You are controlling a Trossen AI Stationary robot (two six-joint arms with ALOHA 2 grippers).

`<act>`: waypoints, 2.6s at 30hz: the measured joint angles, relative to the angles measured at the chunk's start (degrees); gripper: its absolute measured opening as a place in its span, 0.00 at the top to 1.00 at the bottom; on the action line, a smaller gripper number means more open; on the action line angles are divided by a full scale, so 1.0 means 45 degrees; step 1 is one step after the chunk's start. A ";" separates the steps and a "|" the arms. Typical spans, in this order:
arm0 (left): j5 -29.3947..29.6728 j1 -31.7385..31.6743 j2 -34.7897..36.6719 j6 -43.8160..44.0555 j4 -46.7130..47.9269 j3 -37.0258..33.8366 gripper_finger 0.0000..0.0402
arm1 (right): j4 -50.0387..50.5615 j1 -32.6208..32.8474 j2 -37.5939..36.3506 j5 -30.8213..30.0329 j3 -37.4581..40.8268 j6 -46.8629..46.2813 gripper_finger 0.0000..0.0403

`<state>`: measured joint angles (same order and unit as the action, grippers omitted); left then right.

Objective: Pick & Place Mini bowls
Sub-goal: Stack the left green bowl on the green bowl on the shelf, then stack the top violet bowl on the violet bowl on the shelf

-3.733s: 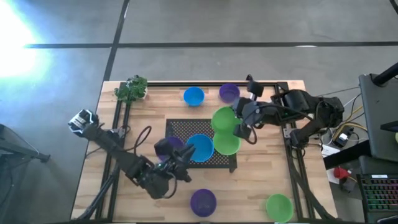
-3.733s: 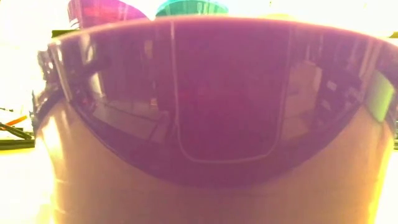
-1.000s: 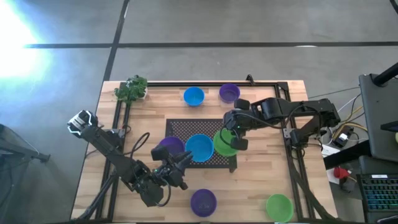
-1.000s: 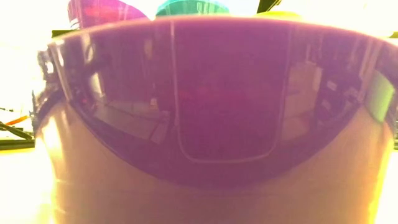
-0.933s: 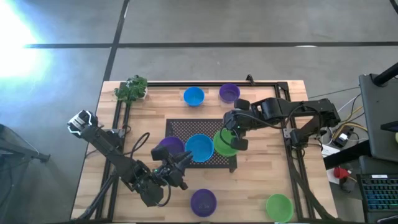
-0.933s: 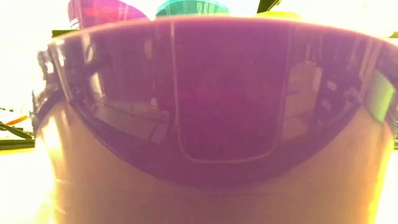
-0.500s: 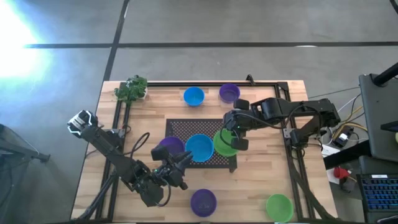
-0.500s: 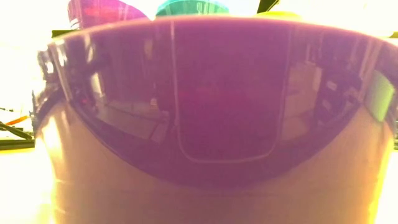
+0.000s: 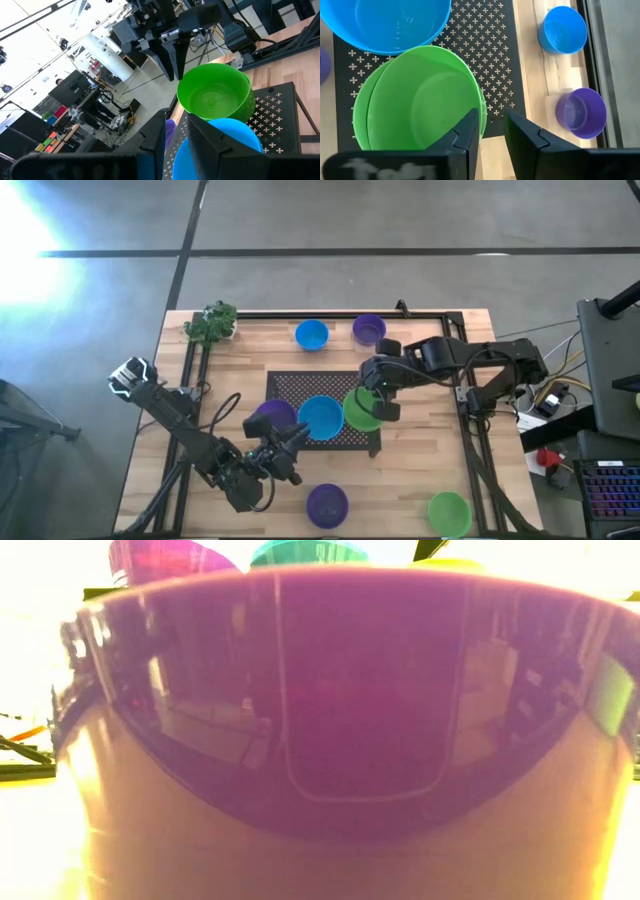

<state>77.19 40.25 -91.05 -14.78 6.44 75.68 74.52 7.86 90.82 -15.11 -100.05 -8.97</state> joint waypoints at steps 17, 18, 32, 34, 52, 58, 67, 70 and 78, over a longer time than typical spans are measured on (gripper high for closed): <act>-0.0005 0.0000 0.0000 -0.0001 0.0005 0.0000 0.80 | -0.0715 -0.0010 0.0082 -0.0353 0.0431 0.0042 0.83; -0.0005 0.0000 0.0000 -0.0001 0.0000 0.0000 0.80 | -0.0716 -0.0012 0.0099 -0.0367 0.0531 0.0116 0.83; -0.0002 0.0000 0.0000 -0.0001 0.0005 0.0000 0.80 | -0.0752 0.0000 0.0099 -0.0350 0.0161 0.0695 0.83; 0.0000 0.0000 0.0000 -0.0001 0.0001 0.0000 0.80 | -0.0789 0.0000 0.0099 -0.0350 0.0051 0.0634 0.83; 0.0004 0.0000 0.0000 -0.0001 0.0005 0.0000 0.80 | -0.1972 0.0000 0.0099 -0.0330 0.1946 0.0643 0.83; 0.0003 0.0000 0.0000 -0.0001 0.0005 0.0000 0.80 | -0.2098 0.0000 0.0092 -0.0340 0.1832 0.0833 0.83; 0.0005 0.0000 0.0000 -0.0001 0.0006 0.0000 0.80 | -0.2059 0.0005 -0.0150 -0.0340 0.0889 0.1054 0.83; 0.0172 0.0005 0.0000 0.0102 0.0005 0.0000 0.80 | -0.2013 0.0005 -0.0332 -0.0342 0.0595 0.1136 0.83; 0.1880 -0.0077 0.0314 0.1025 0.0013 -0.0005 0.80 | -0.2085 0.0000 -0.1426 -0.1614 0.0353 0.1617 0.83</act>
<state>85.65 39.90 -89.63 -10.17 6.49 75.66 65.14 7.86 84.40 -22.38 -98.46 -1.69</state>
